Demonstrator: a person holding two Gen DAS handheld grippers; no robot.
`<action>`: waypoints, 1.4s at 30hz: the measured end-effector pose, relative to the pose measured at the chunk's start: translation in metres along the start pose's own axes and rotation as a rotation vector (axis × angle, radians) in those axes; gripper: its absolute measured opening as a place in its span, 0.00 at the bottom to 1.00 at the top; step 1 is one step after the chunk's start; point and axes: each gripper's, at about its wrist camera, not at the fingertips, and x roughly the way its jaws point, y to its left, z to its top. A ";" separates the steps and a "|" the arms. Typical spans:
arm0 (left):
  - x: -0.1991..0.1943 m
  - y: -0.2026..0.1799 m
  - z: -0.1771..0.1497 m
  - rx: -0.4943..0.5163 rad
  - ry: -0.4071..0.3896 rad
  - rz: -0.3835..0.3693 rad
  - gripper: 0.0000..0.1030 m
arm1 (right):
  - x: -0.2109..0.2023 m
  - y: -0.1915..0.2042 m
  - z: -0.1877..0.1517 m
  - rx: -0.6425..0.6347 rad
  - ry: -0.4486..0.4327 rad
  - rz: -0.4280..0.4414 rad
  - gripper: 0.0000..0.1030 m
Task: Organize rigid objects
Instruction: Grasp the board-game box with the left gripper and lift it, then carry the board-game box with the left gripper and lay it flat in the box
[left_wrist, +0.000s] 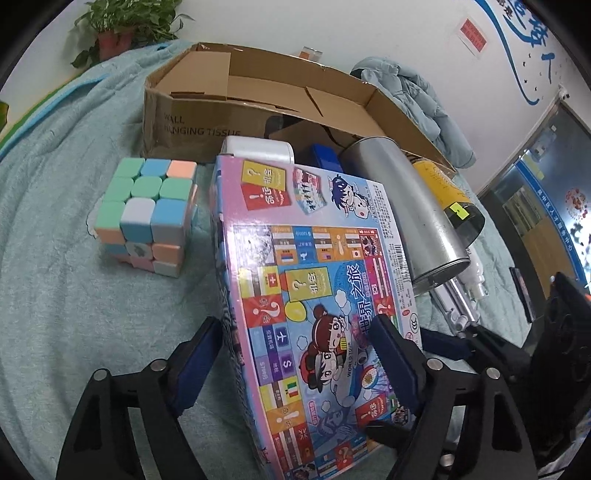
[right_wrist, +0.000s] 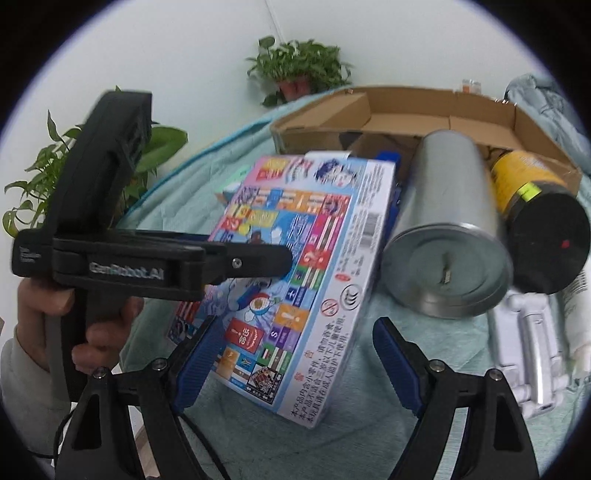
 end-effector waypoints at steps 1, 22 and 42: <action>-0.001 0.001 -0.001 -0.008 0.002 0.002 0.76 | 0.004 0.002 0.002 -0.005 0.012 0.002 0.82; -0.001 0.001 -0.010 -0.030 -0.002 0.005 0.76 | 0.034 0.009 0.024 0.068 0.051 -0.059 0.95; -0.071 -0.060 -0.003 0.114 -0.262 0.046 0.77 | -0.021 0.023 0.055 0.017 -0.183 -0.202 0.95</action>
